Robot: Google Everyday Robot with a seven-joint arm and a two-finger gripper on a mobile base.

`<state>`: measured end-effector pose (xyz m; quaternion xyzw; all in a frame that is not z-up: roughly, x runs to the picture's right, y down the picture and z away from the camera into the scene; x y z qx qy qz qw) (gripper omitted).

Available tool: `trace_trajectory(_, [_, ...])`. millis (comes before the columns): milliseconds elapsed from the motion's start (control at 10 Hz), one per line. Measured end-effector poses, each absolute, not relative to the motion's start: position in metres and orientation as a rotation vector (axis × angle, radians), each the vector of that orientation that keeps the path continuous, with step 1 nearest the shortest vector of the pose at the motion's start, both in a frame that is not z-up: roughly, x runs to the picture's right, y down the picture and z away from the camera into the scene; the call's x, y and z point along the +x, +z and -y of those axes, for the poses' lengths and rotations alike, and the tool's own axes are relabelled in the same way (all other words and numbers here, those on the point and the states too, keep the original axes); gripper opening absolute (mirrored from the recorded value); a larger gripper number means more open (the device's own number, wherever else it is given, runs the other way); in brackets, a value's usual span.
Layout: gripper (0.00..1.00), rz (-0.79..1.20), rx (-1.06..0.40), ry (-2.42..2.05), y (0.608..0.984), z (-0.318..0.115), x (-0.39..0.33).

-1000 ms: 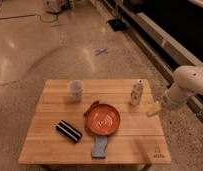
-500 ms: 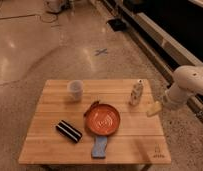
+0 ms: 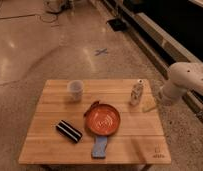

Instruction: Place the ceramic cup in the ceramic bowl

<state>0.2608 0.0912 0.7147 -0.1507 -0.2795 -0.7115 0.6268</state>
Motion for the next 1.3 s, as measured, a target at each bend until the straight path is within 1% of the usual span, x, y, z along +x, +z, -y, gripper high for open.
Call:
trace_trajectory(200, [0.8,0.642,-0.331,-1.667,0.716,-0.083,0.224])
trace_trajectory(300, [0.8,0.653,-0.317,-1.698,0.718,-0.081,0.192])
trace_trajectory(600, [0.8,0.668,-0.31,-1.758,0.727,-0.08,0.135])
trace_trajectory(900, [0.8,0.686,-0.32,-1.824,0.751,-0.072,0.061])
trace_trajectory(1300, [0.8,0.69,-0.361,-1.854,0.785,-0.04,0.002])
